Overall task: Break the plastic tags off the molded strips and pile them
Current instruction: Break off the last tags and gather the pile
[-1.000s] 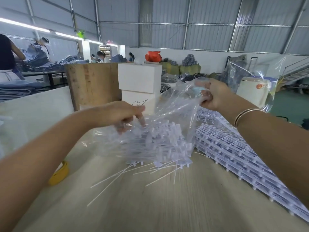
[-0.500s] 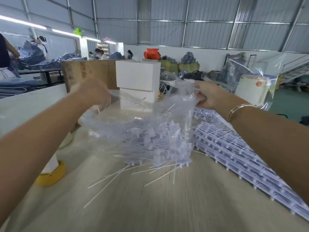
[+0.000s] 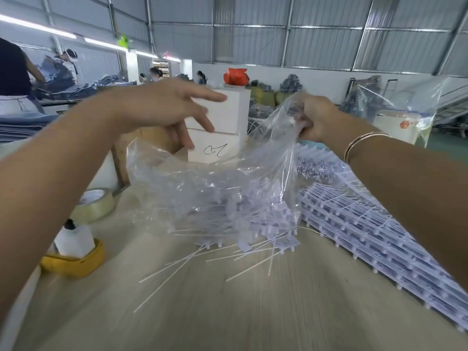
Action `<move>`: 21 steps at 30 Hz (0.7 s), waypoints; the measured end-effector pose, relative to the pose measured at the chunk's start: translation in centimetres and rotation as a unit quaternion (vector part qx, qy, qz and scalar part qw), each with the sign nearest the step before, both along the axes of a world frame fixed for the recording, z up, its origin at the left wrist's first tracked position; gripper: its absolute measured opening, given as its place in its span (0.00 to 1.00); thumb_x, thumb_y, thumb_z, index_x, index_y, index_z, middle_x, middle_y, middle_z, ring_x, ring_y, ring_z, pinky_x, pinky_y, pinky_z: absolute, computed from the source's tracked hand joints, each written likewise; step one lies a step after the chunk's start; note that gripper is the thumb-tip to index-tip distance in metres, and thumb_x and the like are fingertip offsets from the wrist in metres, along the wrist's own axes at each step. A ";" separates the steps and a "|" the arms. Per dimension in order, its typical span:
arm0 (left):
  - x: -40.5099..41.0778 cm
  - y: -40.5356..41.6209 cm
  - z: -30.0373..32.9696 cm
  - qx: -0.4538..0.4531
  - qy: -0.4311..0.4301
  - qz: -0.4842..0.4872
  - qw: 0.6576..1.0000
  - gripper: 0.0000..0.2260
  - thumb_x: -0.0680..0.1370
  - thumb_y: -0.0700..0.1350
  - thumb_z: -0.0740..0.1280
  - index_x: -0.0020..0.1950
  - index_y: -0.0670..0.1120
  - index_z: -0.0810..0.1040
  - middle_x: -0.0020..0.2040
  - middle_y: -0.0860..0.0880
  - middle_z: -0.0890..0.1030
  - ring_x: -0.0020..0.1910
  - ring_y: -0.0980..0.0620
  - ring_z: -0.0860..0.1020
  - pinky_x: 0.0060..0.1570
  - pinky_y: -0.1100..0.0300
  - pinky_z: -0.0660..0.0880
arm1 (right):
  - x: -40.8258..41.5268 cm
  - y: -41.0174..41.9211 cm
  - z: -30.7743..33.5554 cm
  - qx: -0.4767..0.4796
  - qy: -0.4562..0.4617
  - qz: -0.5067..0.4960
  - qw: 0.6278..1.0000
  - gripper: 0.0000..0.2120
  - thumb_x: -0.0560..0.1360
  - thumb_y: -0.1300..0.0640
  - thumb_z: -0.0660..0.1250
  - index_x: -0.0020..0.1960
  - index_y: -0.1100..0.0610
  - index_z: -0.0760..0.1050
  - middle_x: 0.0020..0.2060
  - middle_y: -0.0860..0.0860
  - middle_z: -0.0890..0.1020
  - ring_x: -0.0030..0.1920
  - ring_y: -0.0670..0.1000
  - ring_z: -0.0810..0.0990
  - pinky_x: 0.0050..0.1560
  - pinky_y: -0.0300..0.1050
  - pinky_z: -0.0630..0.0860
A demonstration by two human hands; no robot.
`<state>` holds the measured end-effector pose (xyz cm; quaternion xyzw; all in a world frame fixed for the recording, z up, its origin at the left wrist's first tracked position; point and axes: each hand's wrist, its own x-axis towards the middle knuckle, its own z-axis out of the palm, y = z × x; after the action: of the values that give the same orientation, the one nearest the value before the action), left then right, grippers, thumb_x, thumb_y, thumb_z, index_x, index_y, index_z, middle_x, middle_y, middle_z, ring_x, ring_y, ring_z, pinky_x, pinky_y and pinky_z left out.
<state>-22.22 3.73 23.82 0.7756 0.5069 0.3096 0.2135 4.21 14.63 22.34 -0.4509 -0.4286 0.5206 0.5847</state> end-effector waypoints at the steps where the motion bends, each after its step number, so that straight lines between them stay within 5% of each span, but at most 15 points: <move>1: -0.3 0.4 -0.1 0.119 -0.006 0.053 0.991 0.15 0.78 0.42 0.63 0.57 0.63 0.77 0.49 0.54 0.84 0.33 0.58 0.81 0.37 0.70 0.75 | 0.3 -0.1 0.1 -0.002 -0.010 0.000 1.000 0.11 0.80 0.61 0.53 0.43 0.56 0.71 0.30 0.49 0.69 0.17 0.44 0.60 0.16 0.33 0.52; 2: -0.8 1.1 -0.3 0.201 0.038 0.113 0.972 0.14 0.78 0.41 0.62 0.57 0.58 0.78 0.50 0.52 0.83 0.38 0.59 0.80 0.45 0.68 0.74 | 0.6 -0.2 0.1 -0.003 -0.015 0.000 1.000 0.09 0.79 0.61 0.53 0.45 0.56 0.71 0.31 0.49 0.69 0.18 0.44 0.59 0.17 0.33 0.52; 3: -1.3 1.3 -0.5 0.191 0.124 0.145 0.963 0.12 0.79 0.43 0.63 0.60 0.54 0.77 0.54 0.50 0.81 0.48 0.56 0.79 0.54 0.63 0.72 | 1.0 -0.2 0.1 -0.003 -0.018 -0.002 1.000 0.08 0.80 0.61 0.53 0.46 0.56 0.70 0.31 0.49 0.69 0.19 0.44 0.59 0.18 0.33 0.52; 5: -2.4 1.3 -1.0 -0.041 0.304 0.163 0.938 0.15 0.78 0.52 0.64 0.63 0.50 0.74 0.61 0.48 0.74 0.62 0.47 0.72 0.58 0.55 0.73 | 1.7 -0.2 0.2 -0.003 -0.026 -0.006 1.000 0.08 0.81 0.58 0.54 0.45 0.54 0.69 0.34 0.49 0.69 0.22 0.44 0.57 0.18 0.34 0.52; 7: -3.3 0.6 -1.5 -0.266 0.359 0.199 0.872 0.20 0.73 0.62 0.67 0.57 0.50 0.76 0.55 0.51 0.75 0.55 0.48 0.76 0.41 0.59 0.79 | 2.1 -0.2 0.3 -0.015 -0.041 -0.014 0.999 0.09 0.80 0.56 0.54 0.43 0.53 0.69 0.37 0.49 0.69 0.26 0.44 0.55 0.18 0.33 0.53; 10: -4.9 1.7 -3.0 -0.277 0.396 0.178 0.857 0.12 0.76 0.51 0.67 0.50 0.42 0.81 0.39 0.47 0.78 0.31 0.51 0.74 0.24 0.65 0.67 | 2.5 -0.4 -0.2 -0.065 -0.061 0.005 0.996 0.12 0.78 0.60 0.54 0.39 0.53 0.70 0.35 0.48 0.70 0.28 0.44 0.59 0.18 0.31 0.56; 12: -5.6 3.2 -3.9 -0.190 0.256 0.191 0.928 0.09 0.78 0.42 0.63 0.42 0.41 0.79 0.30 0.44 0.71 0.23 0.52 0.65 0.20 0.67 0.59 | 1.9 -0.8 -0.6 -0.097 -0.075 0.057 0.991 0.12 0.78 0.60 0.56 0.38 0.53 0.73 0.42 0.50 0.77 0.32 0.46 0.67 0.22 0.36 0.68; 14: -5.8 4.9 -3.8 -0.107 -0.010 0.221 0.969 0.12 0.80 0.41 0.59 0.38 0.44 0.76 0.28 0.47 0.68 0.20 0.55 0.63 0.17 0.68 0.59 | 0.5 -1.0 0.0 -0.081 -0.080 0.115 0.987 0.10 0.78 0.58 0.58 0.39 0.53 0.72 0.54 0.54 0.76 0.41 0.52 0.77 0.35 0.51 0.77; 16: -5.4 6.2 -2.8 -0.052 -0.274 0.221 0.935 0.12 0.80 0.38 0.58 0.37 0.46 0.74 0.32 0.48 0.70 0.23 0.56 0.68 0.18 0.67 0.65 | -1.1 -1.0 2.0 -0.014 -0.031 0.140 0.990 0.10 0.78 0.53 0.58 0.39 0.51 0.70 0.50 0.54 0.73 0.43 0.59 0.78 0.35 0.57 0.75; 18: -5.0 6.9 -1.3 0.036 -0.480 0.190 0.856 0.11 0.79 0.36 0.57 0.40 0.45 0.73 0.34 0.48 0.73 0.26 0.56 0.72 0.23 0.66 0.70 | -2.1 -0.8 4.1 0.064 0.064 0.123 0.988 0.10 0.79 0.49 0.58 0.42 0.50 0.73 0.46 0.53 0.72 0.41 0.57 0.75 0.40 0.53 0.73; 19: -4.8 6.7 -0.7 0.084 -0.526 0.184 0.826 0.11 0.80 0.36 0.56 0.42 0.46 0.73 0.34 0.49 0.76 0.27 0.55 0.74 0.25 0.65 0.70 | -2.0 -0.7 4.6 0.100 0.090 0.110 0.985 0.10 0.79 0.48 0.58 0.45 0.49 0.75 0.49 0.52 0.73 0.43 0.56 0.75 0.44 0.54 0.71; 21: -5.0 6.2 -0.4 0.166 -0.512 0.195 0.820 0.12 0.81 0.38 0.55 0.47 0.50 0.75 0.36 0.51 0.79 0.32 0.56 0.79 0.28 0.66 0.72 | -1.1 -0.7 4.4 0.134 0.099 0.108 0.980 0.12 0.80 0.45 0.56 0.50 0.47 0.77 0.57 0.51 0.73 0.51 0.54 0.75 0.50 0.57 0.70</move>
<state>-27.22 9.94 23.43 0.4139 0.4058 0.7771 0.2453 3.06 13.93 26.76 -0.2656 -0.4803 0.5608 0.6199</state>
